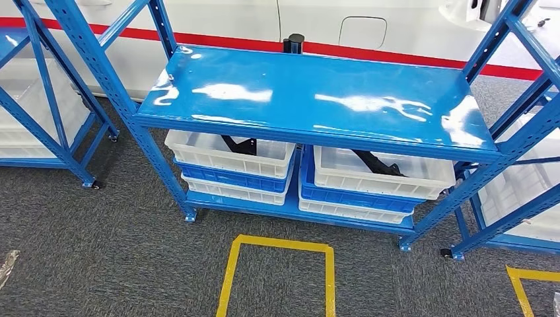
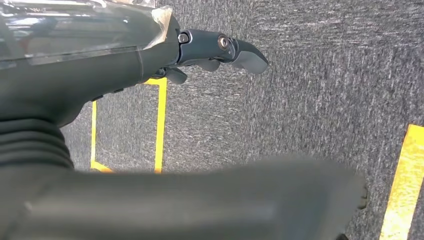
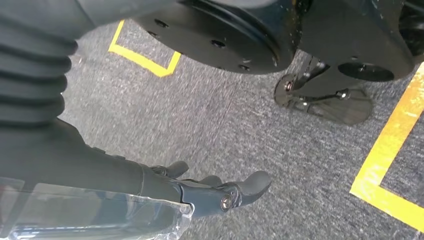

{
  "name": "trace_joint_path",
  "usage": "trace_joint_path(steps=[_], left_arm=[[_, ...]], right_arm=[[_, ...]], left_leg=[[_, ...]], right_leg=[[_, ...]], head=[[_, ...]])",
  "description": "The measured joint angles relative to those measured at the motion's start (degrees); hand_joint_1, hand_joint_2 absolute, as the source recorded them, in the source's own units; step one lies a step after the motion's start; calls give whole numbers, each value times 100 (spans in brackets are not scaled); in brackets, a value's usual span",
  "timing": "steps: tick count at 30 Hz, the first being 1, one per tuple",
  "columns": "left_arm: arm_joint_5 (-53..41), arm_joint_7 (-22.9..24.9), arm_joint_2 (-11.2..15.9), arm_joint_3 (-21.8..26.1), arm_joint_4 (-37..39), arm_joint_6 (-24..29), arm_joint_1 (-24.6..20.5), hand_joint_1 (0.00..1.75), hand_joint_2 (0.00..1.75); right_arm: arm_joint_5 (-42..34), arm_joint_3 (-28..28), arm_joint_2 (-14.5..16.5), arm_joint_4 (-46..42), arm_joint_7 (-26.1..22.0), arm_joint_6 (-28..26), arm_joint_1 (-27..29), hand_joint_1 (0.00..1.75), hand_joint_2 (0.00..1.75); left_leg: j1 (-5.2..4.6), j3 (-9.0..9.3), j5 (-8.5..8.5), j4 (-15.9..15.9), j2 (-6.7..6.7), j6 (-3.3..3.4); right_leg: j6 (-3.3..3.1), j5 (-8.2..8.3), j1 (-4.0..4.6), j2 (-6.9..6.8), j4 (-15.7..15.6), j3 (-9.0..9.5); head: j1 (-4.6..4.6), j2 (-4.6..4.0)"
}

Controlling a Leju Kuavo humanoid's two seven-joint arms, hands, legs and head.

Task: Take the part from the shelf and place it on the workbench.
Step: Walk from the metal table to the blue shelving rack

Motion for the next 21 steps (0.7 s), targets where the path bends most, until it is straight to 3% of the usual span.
trace_joint_path(steps=[21], left_arm=[[2856, 408, 345, -2935, -508, -557, 586, 0, 0]], right_arm=[[266, -1784, -35, -599, -469, 590, 648, 0, 0]], left_leg=[[14, 2, 1, -2, 1, -1]], right_leg=[[-3, -2, 12, 0, 1, 1]], head=[[1, 0]])
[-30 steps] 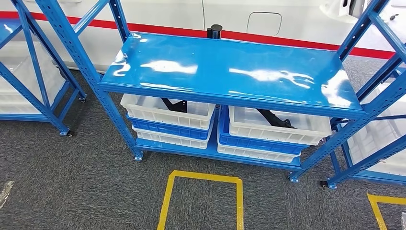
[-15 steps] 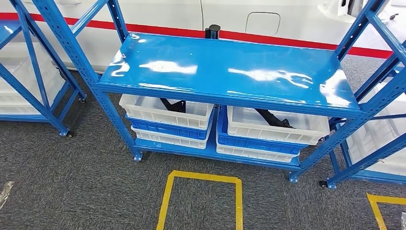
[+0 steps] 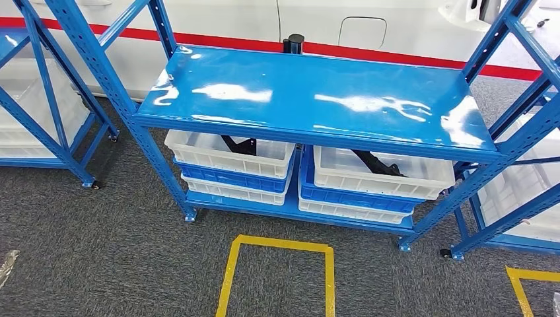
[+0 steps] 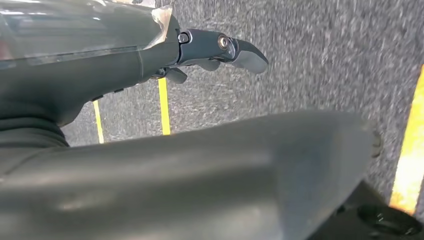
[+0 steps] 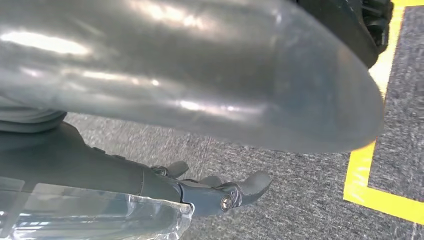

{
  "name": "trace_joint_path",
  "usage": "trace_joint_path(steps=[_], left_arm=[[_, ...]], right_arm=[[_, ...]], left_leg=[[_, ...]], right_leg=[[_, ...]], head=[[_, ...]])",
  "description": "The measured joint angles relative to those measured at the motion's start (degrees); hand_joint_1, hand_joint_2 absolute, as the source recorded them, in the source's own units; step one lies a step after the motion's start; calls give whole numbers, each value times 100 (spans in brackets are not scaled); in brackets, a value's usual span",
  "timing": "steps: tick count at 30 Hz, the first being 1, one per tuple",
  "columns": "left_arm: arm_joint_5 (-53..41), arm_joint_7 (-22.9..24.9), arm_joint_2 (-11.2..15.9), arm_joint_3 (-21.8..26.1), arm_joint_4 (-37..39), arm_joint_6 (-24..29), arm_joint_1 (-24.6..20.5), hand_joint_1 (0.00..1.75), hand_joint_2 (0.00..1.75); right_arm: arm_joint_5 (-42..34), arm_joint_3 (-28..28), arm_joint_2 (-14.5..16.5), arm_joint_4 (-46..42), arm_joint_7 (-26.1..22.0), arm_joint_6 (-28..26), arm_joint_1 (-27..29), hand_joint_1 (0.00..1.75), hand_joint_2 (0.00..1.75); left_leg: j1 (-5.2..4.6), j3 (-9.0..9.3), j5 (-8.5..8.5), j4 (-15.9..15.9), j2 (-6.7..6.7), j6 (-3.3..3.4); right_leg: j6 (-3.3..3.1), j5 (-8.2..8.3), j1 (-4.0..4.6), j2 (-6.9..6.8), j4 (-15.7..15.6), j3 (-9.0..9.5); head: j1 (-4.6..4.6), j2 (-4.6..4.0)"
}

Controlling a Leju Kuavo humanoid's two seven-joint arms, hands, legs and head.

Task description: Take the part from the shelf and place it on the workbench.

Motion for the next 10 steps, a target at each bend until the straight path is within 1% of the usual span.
trace_joint_path(steps=[5, 10], left_arm=[[647, 93, 67, -574, -97, -124, 112, 0, 0], [813, 117, 97, -807, -138, -144, 148, 0, 0]], right_arm=[[57, -339, -7, -121, -105, 133, 118, 0, 0], [79, -480, -8, -170, -143, 166, 159, 0, 0]], left_leg=[[1, 0, 0, 0, 0, 0], [1, 1, 0, 0, 0, 0]], right_leg=[[0, 0, 0, 0, 0, 0], [0, 0, 0, 0, 0, 0]], head=[[0, 0], [0, 0]])
